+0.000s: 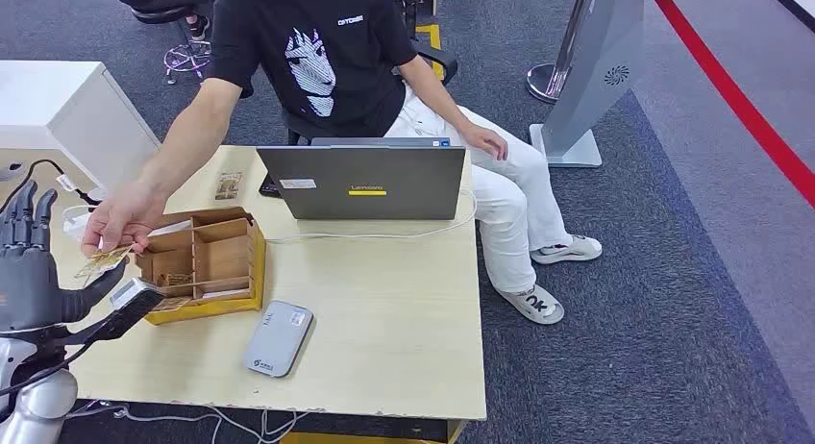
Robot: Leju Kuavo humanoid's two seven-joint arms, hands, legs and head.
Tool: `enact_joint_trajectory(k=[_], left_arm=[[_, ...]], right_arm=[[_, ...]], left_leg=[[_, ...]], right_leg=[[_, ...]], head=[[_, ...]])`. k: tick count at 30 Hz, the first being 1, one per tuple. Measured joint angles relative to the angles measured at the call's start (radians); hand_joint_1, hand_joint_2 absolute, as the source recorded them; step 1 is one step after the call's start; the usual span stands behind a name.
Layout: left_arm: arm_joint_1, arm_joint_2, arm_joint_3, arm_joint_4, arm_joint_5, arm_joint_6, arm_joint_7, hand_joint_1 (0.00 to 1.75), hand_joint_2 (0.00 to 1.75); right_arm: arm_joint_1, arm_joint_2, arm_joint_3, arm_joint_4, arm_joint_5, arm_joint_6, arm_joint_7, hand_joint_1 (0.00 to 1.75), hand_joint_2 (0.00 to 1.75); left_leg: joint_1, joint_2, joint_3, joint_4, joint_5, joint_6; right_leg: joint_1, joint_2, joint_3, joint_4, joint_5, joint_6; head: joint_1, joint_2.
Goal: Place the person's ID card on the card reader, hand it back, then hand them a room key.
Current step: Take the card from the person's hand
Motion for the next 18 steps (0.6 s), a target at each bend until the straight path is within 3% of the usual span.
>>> enact_joint_trajectory(k=[2,6,12,18], left_arm=[[-0.008,0.011,-0.021,0.003,-0.025,0.012,0.005,0.0,1.75],[-0.043,0.052,-0.105,0.023,-0.127,0.06,0.029,1.75,1.75],[-0.077,0.092,-0.194,0.051,-0.261,0.12,0.052,1.75,1.75],[-0.081,0.108,-0.214,0.065,-0.284,0.128,0.05,1.75,1.75]], right_arm=[[0.0,0.0,0.003,0.0,0.005,0.0,0.002,0.0,1.75],[-0.001,0.0,0.011,0.0,0.025,0.0,0.01,0.0,1.75],[-0.001,0.0,0.016,0.0,0.052,0.0,0.014,0.0,1.75],[-0.002,0.0,0.02,0.0,0.063,0.0,0.014,0.0,1.75]], left_leg=[[0.0,0.0,0.0,0.0,0.0,0.0],[0.0,0.0,0.0,0.0,0.001,0.0],[0.0,0.0,0.0,0.0,0.001,-0.001],[0.0,0.0,0.0,0.0,0.001,-0.001]], right_leg=[[0.0,0.0,0.0,0.0,0.0,0.0],[0.0,0.0,0.0,0.0,0.0,0.0],[0.0,0.0,0.0,0.0,0.0,0.0],[0.0,0.0,0.0,0.0,0.0,0.0]], head=[[0.0,0.0],[0.0,0.0],[0.0,0.0],[0.0,0.0]])
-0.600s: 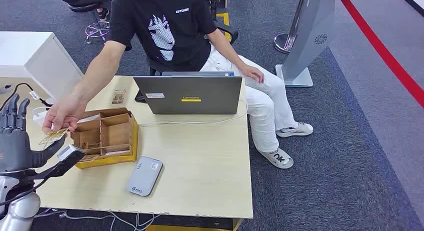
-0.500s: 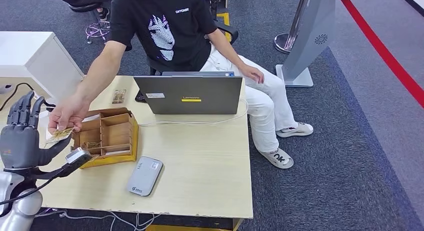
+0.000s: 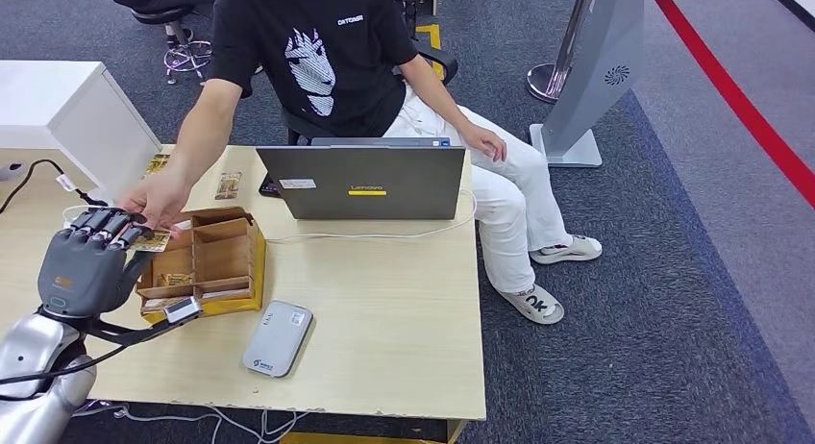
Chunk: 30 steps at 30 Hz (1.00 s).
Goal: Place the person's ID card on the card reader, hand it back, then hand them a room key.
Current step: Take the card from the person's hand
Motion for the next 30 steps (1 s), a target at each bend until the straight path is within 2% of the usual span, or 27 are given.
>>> enact_joint_trajectory(k=[7,15,18,25,30], left_arm=[[0.03,0.001,-0.042,-0.025,-0.029,0.005,-0.009,1.75,1.75],[0.095,-0.009,-0.197,-0.092,-0.037,-0.048,0.01,1.75,1.75],[0.1,-0.01,-0.239,-0.093,-0.05,-0.056,0.025,1.75,1.75],[0.1,-0.01,-0.252,-0.093,-0.054,-0.059,0.031,1.75,1.75],[0.08,-0.01,-0.341,-0.065,-0.063,-0.142,0.066,1.75,1.75]], right_arm=[[0.0,0.0,0.0,0.001,0.001,-0.001,0.0,0.0,1.75],[0.0,0.0,-0.009,0.005,0.0,-0.001,0.0,0.0,1.75],[0.001,0.0,-0.013,0.006,0.001,-0.001,0.001,0.0,1.75],[0.001,0.0,-0.014,0.006,0.002,-0.001,0.001,0.0,1.75],[0.0,0.001,-0.019,0.006,0.013,0.0,0.001,0.0,1.75]], left_leg=[[0.0,0.0,0.0,0.0,0.0,0.0],[-0.001,-0.001,-0.001,0.0,0.0,0.0],[-0.001,-0.001,0.0,0.0,0.0,0.0],[-0.001,-0.001,0.0,0.0,0.0,0.0],[0.0,-0.001,0.0,0.0,0.0,0.0]], right_leg=[[0.0,0.0,0.0,0.0,0.0,0.0],[0.0,0.0,0.0,-0.001,0.0,0.0],[0.0,0.0,0.0,0.0,0.0,0.0],[0.0,0.0,0.0,0.0,0.0,0.0],[0.0,0.0,0.0,0.0,0.0,0.0]], head=[[0.0,0.0],[0.0,0.0],[0.0,0.0],[0.0,0.0],[0.0,0.0]])
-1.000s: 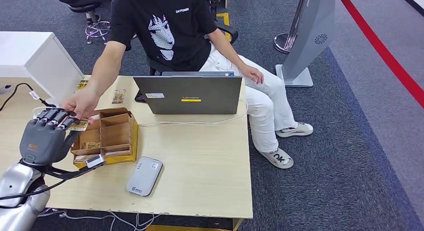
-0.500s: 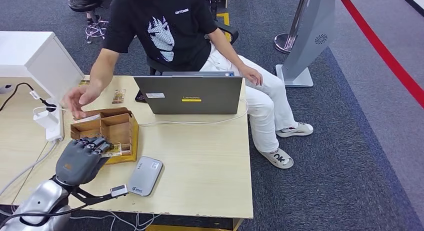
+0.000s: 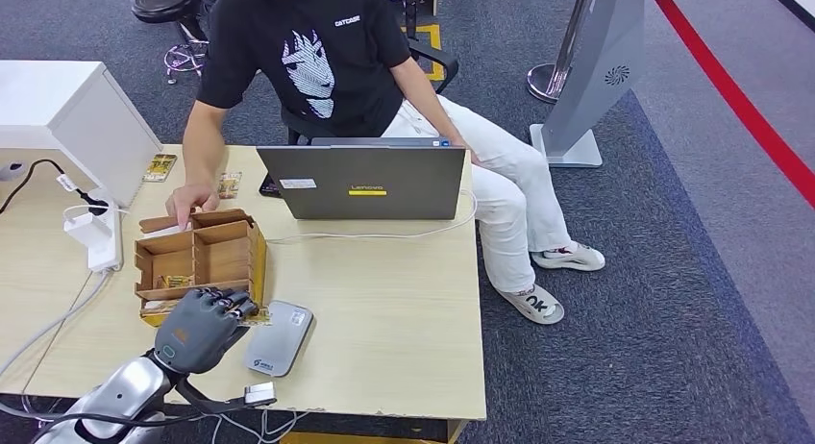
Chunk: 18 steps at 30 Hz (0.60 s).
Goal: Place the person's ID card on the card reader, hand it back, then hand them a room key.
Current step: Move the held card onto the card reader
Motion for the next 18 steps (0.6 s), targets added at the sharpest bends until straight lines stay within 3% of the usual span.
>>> enact_joint_trajectory(k=[18], left_arm=[[-0.075,0.011,-0.1,0.129,-0.008,-0.131,0.044,1.75,1.75]], right_arm=[[0.0,0.0,-0.014,0.0,0.025,0.007,0.0,0.0,1.75]], left_leg=[[0.0,0.0,0.0,0.0,0.0,0.0]], right_leg=[[0.0,0.0,0.0,0.0,0.0,0.0]], head=[[0.0,0.0]])
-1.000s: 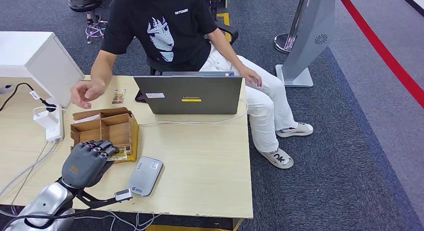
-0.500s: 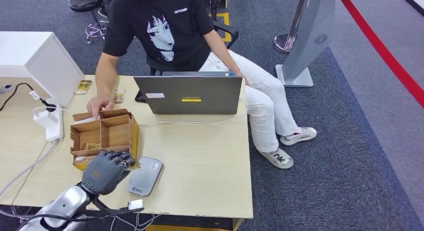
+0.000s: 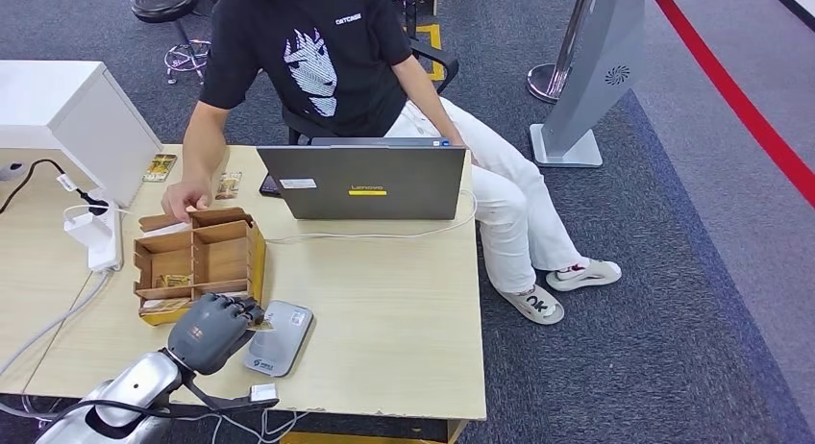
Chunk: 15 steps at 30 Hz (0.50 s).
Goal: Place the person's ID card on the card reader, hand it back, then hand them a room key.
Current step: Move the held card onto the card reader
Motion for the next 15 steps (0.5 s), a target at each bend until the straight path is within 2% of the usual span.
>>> enact_joint_trajectory(k=[11,13,15], left_arm=[[-0.048,0.011,-0.041,0.059,0.004,-0.041,0.008,1.75,1.75],[-0.05,0.011,-0.043,0.063,0.009,-0.019,0.008,1.75,1.75],[-0.048,0.01,-0.043,0.065,0.02,0.042,0.008,1.75,1.75]], right_arm=[[0.0,0.0,-0.007,0.0,0.018,0.009,0.0,0.0,1.75],[0.0,0.0,-0.008,0.0,0.02,0.009,0.0,0.0,1.75],[0.0,0.0,-0.008,0.0,0.024,0.008,0.0,0.0,1.75]], left_leg=[[0.0,0.0,0.0,0.0,0.0,0.0],[0.0,0.0,0.0,0.0,0.0,0.0],[0.0,0.0,0.0,0.0,0.0,0.0]], right_leg=[[0.0,0.0,0.0,0.0,0.0,0.0],[0.0,0.0,0.0,0.0,0.0,0.0],[0.0,0.0,0.0,0.0,0.0,0.0]], head=[[0.0,0.0],[0.0,0.0],[0.0,0.0]])
